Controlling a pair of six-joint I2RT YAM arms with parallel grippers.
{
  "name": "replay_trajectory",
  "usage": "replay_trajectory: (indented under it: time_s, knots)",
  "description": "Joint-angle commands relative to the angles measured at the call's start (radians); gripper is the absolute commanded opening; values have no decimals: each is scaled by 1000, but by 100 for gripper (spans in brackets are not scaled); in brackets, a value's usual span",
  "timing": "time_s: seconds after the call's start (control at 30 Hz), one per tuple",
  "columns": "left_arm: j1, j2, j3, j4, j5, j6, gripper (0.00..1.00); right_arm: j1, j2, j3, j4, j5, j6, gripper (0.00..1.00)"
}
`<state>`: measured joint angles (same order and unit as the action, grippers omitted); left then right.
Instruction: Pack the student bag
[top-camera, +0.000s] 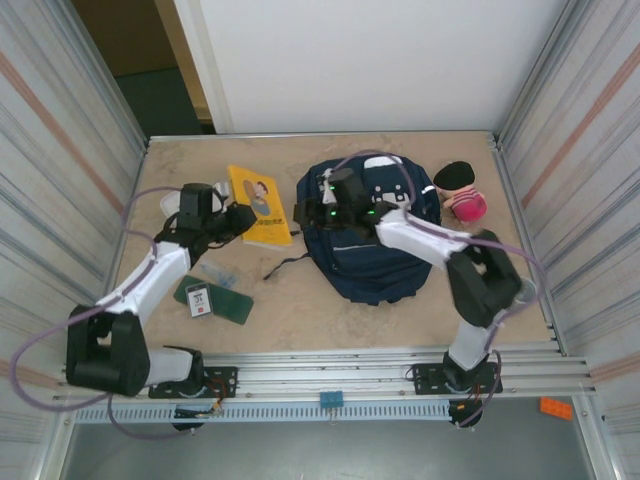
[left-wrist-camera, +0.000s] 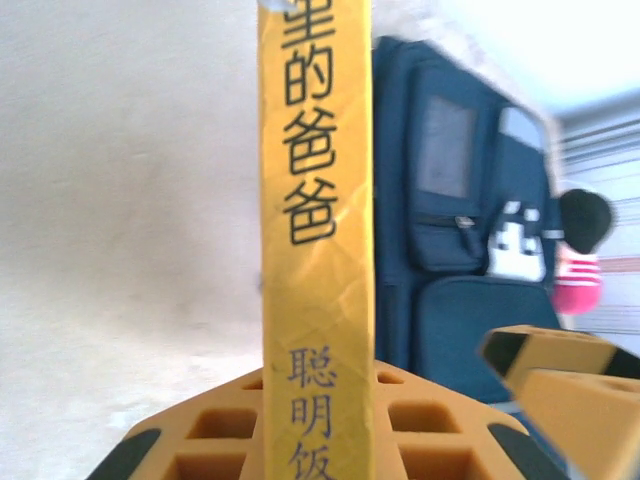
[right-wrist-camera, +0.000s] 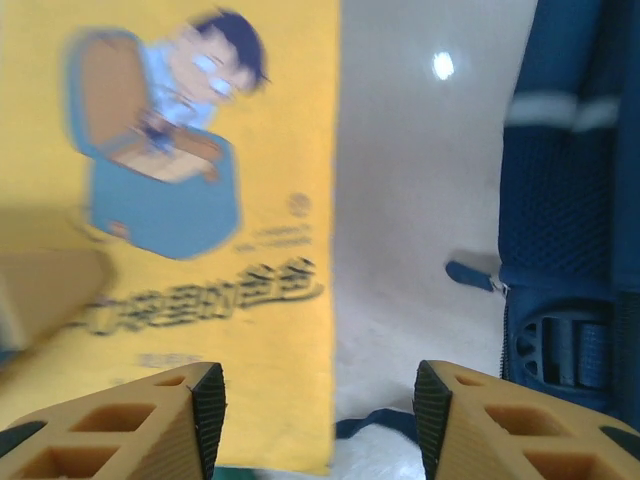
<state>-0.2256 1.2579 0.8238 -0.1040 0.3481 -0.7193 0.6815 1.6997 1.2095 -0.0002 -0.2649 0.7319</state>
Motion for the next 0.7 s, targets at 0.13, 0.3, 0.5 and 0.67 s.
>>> replay_trajectory:
  time_s: [0.13, 0.3, 0.5, 0.67]
  knots:
    - [-259, -206, -225, 474, -269, -280, 0, -6, -433, -314, 103, 125, 70, 56]
    - [-409, -247, -392, 713, -508, -436, 0, 28, -730, -559, 148, 221, 236, 61]
    - [-541, -158, -480, 918, -642, -570, 0, 102, -909, -711, 185, 292, 423, 74]
    - [-606, -62, -487, 1035, -695, -667, 0, 175, -864, -763, 298, 306, 590, 79]
